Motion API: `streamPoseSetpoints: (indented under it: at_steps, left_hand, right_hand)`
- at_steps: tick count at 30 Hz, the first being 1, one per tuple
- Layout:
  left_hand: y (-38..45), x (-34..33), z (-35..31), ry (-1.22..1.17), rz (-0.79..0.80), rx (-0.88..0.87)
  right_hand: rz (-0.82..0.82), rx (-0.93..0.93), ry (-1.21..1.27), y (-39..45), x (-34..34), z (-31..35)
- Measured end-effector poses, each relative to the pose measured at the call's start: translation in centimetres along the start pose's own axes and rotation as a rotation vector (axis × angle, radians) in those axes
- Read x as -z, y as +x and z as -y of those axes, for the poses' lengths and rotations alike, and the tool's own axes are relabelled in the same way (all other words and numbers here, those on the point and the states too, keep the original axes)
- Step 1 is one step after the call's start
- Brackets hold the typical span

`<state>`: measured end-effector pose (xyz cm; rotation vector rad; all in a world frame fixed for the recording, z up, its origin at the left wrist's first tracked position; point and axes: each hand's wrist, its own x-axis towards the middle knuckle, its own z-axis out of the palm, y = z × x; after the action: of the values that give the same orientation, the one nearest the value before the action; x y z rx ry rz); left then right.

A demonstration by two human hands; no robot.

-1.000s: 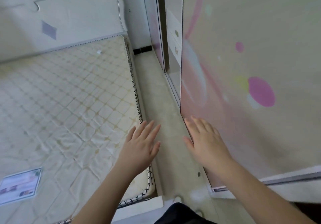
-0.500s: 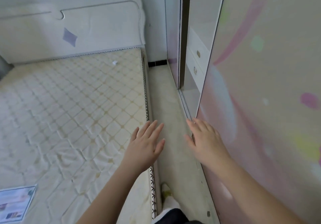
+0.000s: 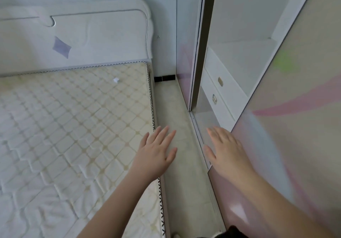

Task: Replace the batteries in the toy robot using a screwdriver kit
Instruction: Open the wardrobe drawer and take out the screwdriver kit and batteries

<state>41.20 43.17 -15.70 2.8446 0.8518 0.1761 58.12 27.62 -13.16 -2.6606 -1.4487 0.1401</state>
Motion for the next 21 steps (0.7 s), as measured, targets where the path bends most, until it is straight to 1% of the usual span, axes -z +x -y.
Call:
streamPoseSetpoints:
  at_steps: [8, 11, 14, 17, 19, 21]
  left_hand:
    - [9.7, 0.5, 2.1, 0.027, 0.002, -0.034]
    - [14.6, 0.4, 3.1, 0.039, -0.007, -0.031]
    - [20.0, 0.3, 4.0, 0.055, 0.005, -0.026]
    - [25.3, 0.4, 4.6, 0.094, 0.015, 0.021]
    - [28.4, 0.8, 4.8, 0.152, -0.008, 0.077]
    - [31.1, 0.9, 5.0, 0.175, -0.032, 0.093]
  right_hand:
    - [-0.027, -0.047, 0.008, 10.1, -0.1, -1.5]
    - [-0.023, -0.038, 0.040, 15.3, 0.0, -2.3]
    - [-0.057, -0.044, 0.070, 21.7, 1.0, -3.5]
    - [-0.090, -0.045, 0.089, 27.8, 1.9, -4.1]
    - [-0.106, -0.044, 0.097, 31.2, 2.3, -4.1]
    - [-0.099, -0.044, 0.114, 34.0, 2.5, -4.1]
